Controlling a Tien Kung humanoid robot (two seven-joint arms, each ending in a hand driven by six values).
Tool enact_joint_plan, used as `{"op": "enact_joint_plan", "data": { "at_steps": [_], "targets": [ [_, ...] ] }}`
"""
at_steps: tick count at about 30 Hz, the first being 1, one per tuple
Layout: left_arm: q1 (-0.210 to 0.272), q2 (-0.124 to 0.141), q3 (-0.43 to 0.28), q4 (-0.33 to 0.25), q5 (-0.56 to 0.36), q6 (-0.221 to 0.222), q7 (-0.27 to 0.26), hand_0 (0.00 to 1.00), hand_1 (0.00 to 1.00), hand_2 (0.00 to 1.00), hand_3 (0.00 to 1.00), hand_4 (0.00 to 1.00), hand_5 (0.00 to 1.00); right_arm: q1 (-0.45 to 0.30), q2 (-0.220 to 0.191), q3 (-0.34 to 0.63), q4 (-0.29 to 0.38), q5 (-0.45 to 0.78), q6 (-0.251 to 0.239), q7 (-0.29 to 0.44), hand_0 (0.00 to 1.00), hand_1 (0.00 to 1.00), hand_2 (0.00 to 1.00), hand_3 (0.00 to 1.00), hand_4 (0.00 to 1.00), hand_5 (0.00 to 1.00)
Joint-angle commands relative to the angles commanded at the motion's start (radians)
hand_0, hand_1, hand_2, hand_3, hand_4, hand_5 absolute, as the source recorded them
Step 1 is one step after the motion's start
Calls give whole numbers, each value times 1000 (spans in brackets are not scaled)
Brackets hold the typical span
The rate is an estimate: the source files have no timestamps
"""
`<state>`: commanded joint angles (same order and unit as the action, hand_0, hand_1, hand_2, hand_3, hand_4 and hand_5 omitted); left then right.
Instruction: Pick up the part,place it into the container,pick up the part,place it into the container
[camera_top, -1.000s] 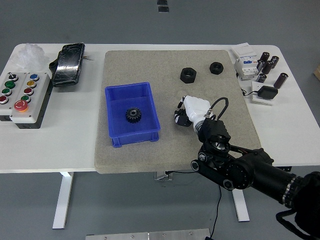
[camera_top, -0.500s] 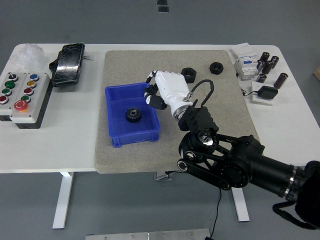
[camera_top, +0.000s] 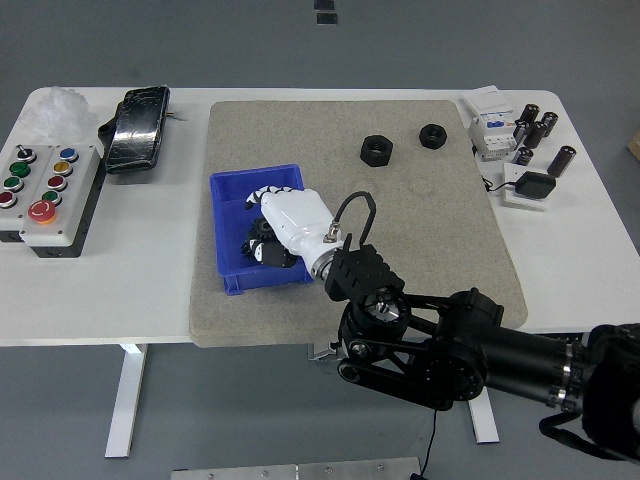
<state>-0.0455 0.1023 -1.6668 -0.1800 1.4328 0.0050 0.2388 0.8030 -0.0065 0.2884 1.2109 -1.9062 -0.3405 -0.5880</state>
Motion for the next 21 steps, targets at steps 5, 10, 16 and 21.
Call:
{"op": "enact_joint_plan", "data": {
  "at_steps": [5, 10, 16, 21],
  "targets": [
    [0, -1, 1, 0, 1, -1, -2, 613, 545, 551, 618, 612, 344, -27, -14, 56, 31, -19, -11, 6, 469, 776, 815, 809, 739, 403],
    [1, -1, 1, 0, 1, -2, -7, 613, 545, 551, 618, 612, 344, -104, -81, 198, 115, -7, -87, 60, 469, 776, 815, 809, 739, 403],
    [4, -2, -3, 0, 1, -2, -9, 613, 545, 551, 618, 612, 345, -244, -161, 430, 196, 187, -164, 248, 462, 730, 756, 752, 732, 408],
    [4, 3, -8, 0, 6, -2, -10, 613, 546, 551, 618, 613, 345, -389, -196, 625, 174, 382, -94, 443, 462, 670, 698, 695, 765, 442]
  ]
}}
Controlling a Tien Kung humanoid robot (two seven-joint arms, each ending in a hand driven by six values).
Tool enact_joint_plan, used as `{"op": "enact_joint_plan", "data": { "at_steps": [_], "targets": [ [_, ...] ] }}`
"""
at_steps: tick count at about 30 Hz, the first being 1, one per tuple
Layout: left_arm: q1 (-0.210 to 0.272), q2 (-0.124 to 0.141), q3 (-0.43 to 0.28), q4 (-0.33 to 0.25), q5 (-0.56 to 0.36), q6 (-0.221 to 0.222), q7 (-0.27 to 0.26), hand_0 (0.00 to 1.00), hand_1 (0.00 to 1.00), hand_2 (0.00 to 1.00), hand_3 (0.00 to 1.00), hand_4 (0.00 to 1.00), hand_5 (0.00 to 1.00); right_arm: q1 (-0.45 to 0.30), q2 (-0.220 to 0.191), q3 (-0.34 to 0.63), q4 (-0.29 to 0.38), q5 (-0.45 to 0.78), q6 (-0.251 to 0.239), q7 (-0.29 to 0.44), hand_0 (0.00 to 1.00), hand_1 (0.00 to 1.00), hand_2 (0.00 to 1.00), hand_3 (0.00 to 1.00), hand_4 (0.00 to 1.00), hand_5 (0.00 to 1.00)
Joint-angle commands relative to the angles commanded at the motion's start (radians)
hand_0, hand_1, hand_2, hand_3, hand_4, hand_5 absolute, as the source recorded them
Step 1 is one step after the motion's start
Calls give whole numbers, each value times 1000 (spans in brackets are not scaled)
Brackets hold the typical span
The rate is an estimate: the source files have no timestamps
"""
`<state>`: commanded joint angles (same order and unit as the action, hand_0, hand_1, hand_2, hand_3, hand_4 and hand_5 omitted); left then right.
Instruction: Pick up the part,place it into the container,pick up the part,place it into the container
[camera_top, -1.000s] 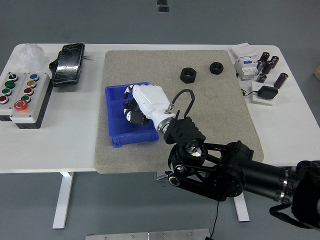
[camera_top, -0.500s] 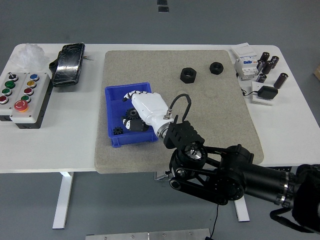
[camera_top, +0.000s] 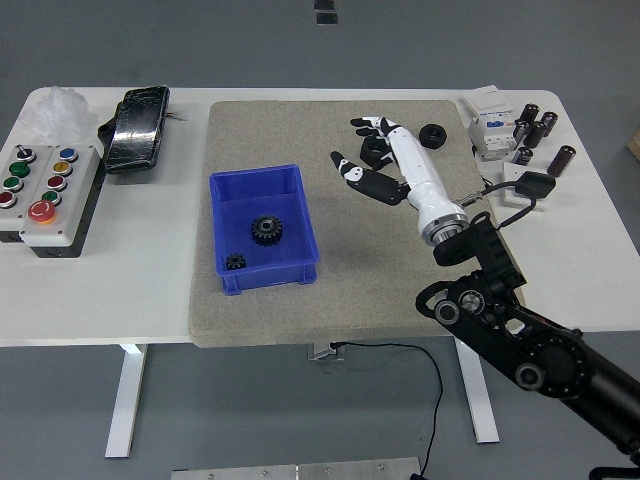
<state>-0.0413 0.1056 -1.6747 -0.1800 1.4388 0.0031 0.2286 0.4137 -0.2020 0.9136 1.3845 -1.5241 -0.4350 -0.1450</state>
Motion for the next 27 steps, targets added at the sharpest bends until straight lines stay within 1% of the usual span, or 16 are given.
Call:
{"op": "enact_joint_plan", "data": {
  "at_steps": [1, 2, 4, 6, 10, 13, 16, 21, 27],
  "targets": [
    [-1, 2, -1, 0, 2, 0, 0, 613, 546, 551, 618, 613, 345, -27, -2, 36, -7, 36, 18, 36, 462, 670, 698, 695, 765, 442],
    [-1, 5, 0, 0, 2, 0, -1, 613, 546, 551, 618, 613, 345, -59, -2, 78, -13, 78, 38, 78, 471, 653, 685, 677, 781, 472],
    [0, 10, -1, 0, 3, -1, -2, 613, 546, 551, 618, 613, 345, -119, 1, 153, -21, 153, 75, 153, 471, 653, 685, 677, 781, 472],
    [6, 10, -4, 0, 7, -1, -1, 613, 546, 551, 618, 613, 345, -173, 7, 224, -23, 231, 95, 223, 471, 653, 685, 677, 781, 472],
    [22, 7, -7, 0, 10, -1, -3, 614, 545, 552, 618, 613, 345, -266, 24, 349, -17, 380, 102, 337, 477, 654, 676, 673, 785, 482],
    [23, 4, -3, 0, 5, -2, -8, 614, 546, 551, 618, 613, 346, -299, 34, 430, -4, 462, 95, 402, 477, 655, 673, 673, 788, 484],
    [18, 0, 3, 0, 1, -4, -14, 614, 546, 551, 618, 613, 346, -308, 33, 499, 13, 523, 87, 439, 477, 655, 673, 673, 788, 484],
    [16, -2, 8, 0, 1, -7, -19, 613, 546, 550, 617, 612, 344, -320, 30, 588, 32, 556, 79, 457, 469, 649, 670, 669, 785, 487],
    [12, 3, 14, 0, -4, -8, -28, 614, 546, 551, 617, 611, 344, -334, 34, 639, 38, 581, 74, 479, 473, 640, 663, 663, 790, 503]
  ]
}}
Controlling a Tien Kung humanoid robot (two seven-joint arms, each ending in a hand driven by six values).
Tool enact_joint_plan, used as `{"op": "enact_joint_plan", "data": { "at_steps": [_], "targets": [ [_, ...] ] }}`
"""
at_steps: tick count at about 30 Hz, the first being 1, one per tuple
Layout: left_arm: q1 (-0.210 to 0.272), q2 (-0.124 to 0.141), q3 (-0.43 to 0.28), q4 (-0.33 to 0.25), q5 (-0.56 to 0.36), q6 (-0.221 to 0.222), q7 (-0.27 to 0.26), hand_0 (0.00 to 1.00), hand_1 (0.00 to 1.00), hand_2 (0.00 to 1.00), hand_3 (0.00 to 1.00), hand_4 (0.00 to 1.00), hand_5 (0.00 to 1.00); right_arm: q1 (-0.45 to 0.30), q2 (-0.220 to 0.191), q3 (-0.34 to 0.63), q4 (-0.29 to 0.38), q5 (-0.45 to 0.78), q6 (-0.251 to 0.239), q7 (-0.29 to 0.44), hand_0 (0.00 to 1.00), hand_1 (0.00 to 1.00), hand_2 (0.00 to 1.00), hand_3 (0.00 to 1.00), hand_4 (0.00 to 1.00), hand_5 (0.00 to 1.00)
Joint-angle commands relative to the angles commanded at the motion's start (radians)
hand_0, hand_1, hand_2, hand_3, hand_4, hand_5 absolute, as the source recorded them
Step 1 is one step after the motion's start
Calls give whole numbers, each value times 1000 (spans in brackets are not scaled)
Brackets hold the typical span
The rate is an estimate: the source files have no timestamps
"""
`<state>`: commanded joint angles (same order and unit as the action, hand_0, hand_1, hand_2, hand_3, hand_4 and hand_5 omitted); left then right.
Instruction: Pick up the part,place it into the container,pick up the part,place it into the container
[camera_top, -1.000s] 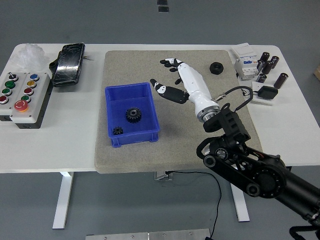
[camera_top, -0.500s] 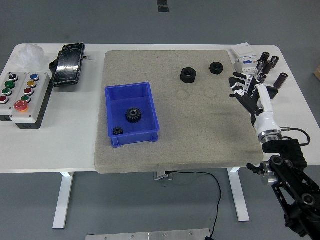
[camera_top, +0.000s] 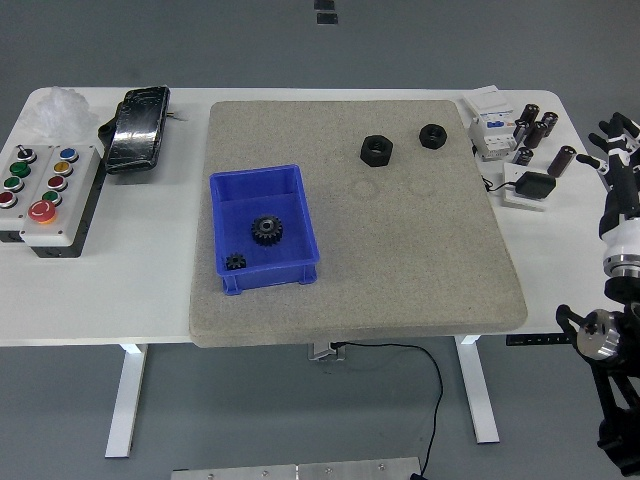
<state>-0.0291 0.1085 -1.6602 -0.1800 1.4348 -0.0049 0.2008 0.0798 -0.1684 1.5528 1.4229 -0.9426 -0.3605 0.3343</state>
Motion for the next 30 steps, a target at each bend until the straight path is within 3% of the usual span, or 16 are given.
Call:
{"op": "enact_joint_plan", "data": {
  "at_steps": [10, 30],
  "targets": [
    [-1, -6, 35, 0, -27, -5, -17, 614, 546, 550, 617, 611, 343, 12, 8, 9, 4, 76, -73, 109, 476, 592, 610, 642, 778, 537],
    [-7, 0, 40, 0, -36, -6, -18, 614, 546, 547, 616, 610, 343, 26, 22, -22, -13, 85, -79, 118, 490, 589, 612, 641, 776, 529]
  ]
}}
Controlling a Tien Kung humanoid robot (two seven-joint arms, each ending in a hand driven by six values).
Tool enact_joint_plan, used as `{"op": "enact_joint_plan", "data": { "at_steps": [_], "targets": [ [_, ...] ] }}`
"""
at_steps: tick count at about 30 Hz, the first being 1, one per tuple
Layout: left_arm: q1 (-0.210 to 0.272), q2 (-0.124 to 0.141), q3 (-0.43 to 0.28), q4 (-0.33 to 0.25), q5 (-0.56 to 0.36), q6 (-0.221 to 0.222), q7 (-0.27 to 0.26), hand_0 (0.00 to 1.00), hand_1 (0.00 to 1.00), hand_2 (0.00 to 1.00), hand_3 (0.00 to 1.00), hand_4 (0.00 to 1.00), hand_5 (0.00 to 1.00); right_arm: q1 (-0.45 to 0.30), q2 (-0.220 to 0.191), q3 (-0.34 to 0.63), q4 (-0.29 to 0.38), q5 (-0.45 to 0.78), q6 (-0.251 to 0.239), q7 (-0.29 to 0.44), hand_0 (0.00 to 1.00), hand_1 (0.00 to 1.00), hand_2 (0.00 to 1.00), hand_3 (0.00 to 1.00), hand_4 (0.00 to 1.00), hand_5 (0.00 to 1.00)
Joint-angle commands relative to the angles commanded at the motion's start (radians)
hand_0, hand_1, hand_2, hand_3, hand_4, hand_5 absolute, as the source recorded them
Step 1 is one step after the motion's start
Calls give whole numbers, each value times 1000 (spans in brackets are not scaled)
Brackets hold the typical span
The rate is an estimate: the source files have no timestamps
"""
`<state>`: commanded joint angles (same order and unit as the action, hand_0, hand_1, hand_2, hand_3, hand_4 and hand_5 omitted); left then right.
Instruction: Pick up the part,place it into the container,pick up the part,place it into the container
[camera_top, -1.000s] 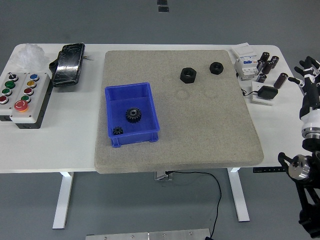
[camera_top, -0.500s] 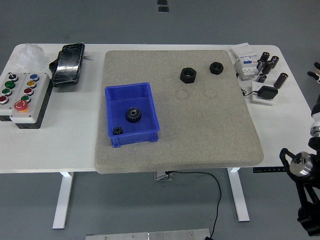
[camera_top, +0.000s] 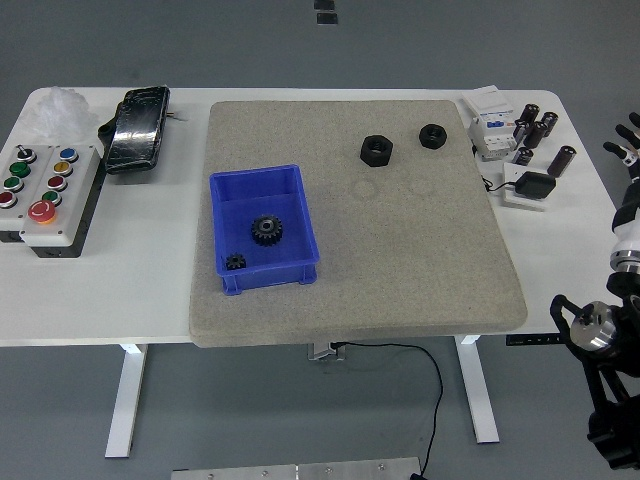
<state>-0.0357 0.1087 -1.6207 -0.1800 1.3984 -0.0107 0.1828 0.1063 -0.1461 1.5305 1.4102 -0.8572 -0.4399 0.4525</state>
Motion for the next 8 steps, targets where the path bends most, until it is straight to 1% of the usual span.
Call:
{"op": "enact_joint_plan", "data": {
  "at_steps": [8],
  "targets": [
    [-4, -2, 2, 0, 0, -1, -2, 614, 546, 547, 615, 611, 343, -1, 1, -7, -10, 10, -2, 0, 488, 589, 608, 642, 765, 517]
  ]
}}
